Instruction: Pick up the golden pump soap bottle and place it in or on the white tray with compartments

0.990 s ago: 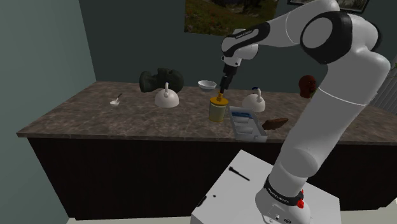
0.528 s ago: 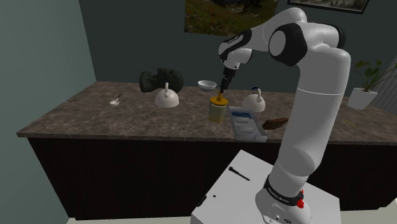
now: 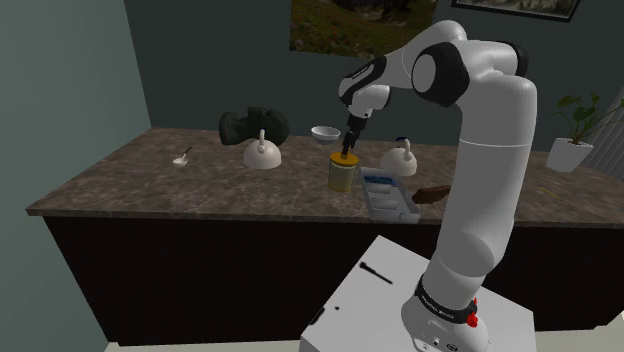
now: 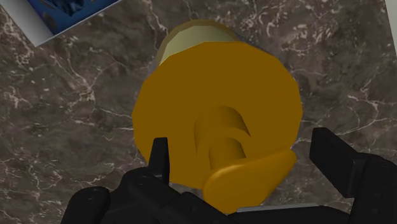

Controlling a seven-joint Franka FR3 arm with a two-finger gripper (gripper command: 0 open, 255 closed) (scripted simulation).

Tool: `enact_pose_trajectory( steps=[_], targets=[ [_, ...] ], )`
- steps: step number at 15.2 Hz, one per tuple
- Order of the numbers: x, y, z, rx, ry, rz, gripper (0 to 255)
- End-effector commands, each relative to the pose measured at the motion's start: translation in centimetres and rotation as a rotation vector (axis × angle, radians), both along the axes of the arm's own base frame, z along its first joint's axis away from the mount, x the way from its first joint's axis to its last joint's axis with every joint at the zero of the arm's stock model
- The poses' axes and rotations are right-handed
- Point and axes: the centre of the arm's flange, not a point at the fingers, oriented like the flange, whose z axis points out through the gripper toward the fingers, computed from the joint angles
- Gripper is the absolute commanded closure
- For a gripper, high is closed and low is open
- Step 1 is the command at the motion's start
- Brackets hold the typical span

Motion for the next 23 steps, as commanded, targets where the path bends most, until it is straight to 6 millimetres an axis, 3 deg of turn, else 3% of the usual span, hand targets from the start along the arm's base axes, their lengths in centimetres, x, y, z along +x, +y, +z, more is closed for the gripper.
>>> enact_pose_trajectory(
  steps=[1, 6, 7, 16, 23],
  targets=[
    [0.0, 0.0, -0.2, 0.000, 0.000, 0.000, 0],
    [0.0, 0.0, -0.2, 0.000, 0.000, 0.000, 0],
    [0.0, 0.0, -0.2, 0.000, 0.000, 0.000, 255],
    [0.0, 0.0, -0.2, 0.000, 0.000, 0.000, 255],
    [0.0, 0.0, 3.5, 0.000, 0.000, 0.000, 255]
  ],
)
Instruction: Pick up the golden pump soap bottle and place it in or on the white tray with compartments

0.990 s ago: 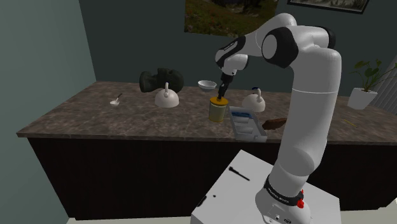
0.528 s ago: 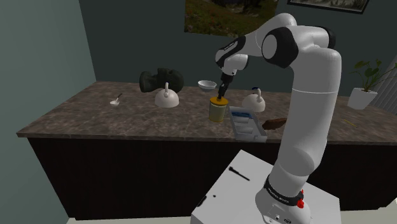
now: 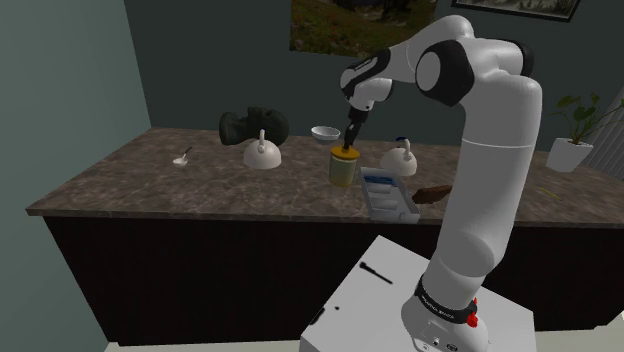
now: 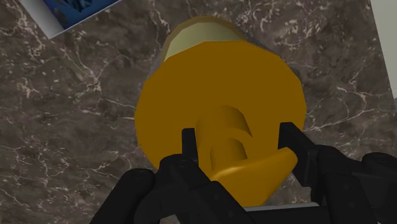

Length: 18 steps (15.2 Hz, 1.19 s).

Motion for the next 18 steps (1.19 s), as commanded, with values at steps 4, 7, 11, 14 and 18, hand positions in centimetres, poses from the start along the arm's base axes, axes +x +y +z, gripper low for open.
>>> enact_pose_trajectory(
  steps=[4, 7, 11, 14, 18],
  targets=[
    [-0.1, 0.1, 2.7, 0.000, 0.000, 0.000, 255],
    [-0.1, 0.1, 4.3, 0.000, 0.000, 0.000, 255],
    [-0.1, 0.1, 6.4, 0.000, 0.000, 0.000, 255],
    [-0.1, 0.1, 8.0, 0.000, 0.000, 0.000, 255],
    [-2.4, -0.8, 10.0, 0.000, 0.000, 0.000, 255]
  ],
)
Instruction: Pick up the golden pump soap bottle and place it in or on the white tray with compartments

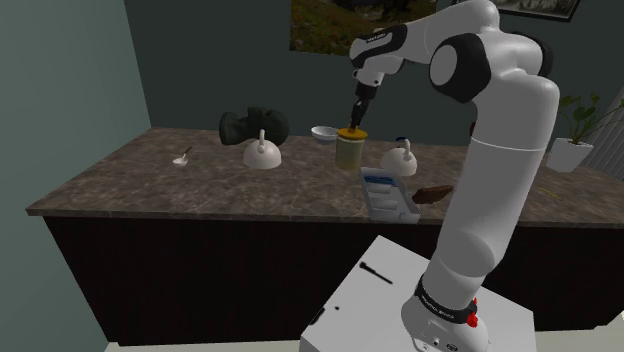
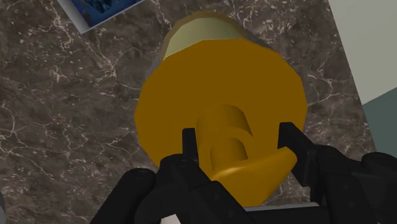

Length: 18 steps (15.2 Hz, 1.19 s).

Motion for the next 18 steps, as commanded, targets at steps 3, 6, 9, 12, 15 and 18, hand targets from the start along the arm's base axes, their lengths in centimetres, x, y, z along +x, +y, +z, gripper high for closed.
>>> enact_pose_trajectory(
  steps=[3, 6, 9, 12, 15, 18],
  targets=[
    [-4.5, -1.8, 2.2, 0.000, -0.001, 0.000, 255],
    [-8.0, -3.1, 3.6, 0.000, -0.001, 0.000, 255],
    [-11.4, -4.3, 5.1, 0.000, -0.001, 0.000, 255],
    [-14.9, -5.6, 6.5, 0.000, -0.001, 0.000, 255],
    [-18.2, -6.8, 7.9, 0.000, -0.001, 0.000, 255],
    [-18.2, -6.8, 6.3, 0.000, -0.001, 0.000, 255]
  ],
)
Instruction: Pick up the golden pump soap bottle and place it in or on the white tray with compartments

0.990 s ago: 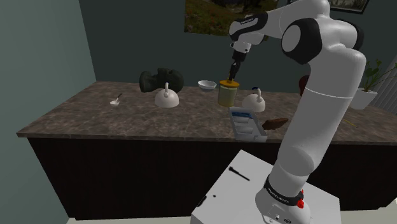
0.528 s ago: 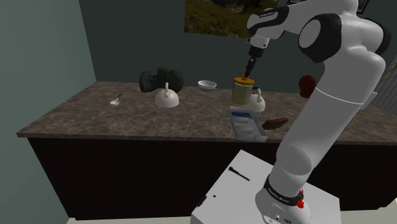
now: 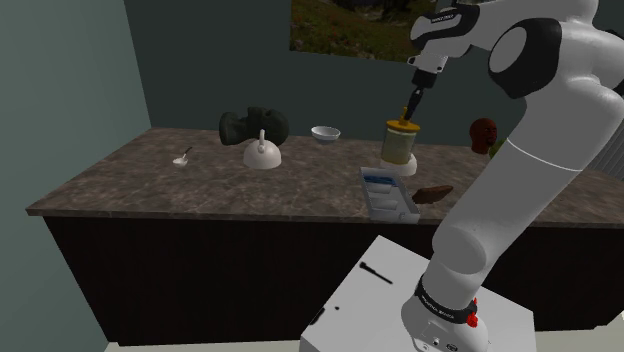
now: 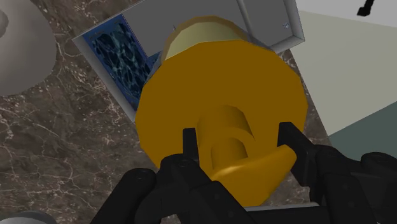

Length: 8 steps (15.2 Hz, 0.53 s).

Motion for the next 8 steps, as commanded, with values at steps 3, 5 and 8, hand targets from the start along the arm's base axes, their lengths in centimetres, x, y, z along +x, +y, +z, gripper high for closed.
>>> enact_pose_trajectory(
  steps=[3, 5, 8],
  targets=[
    [-0.1, -0.1, -2.0, 0.000, 0.000, 0.001, 255],
    [-0.1, -0.1, -3.1, 0.000, 0.000, 0.001, 255],
    [-0.1, -0.1, -4.7, 0.000, 0.000, 0.001, 255]
  ],
)
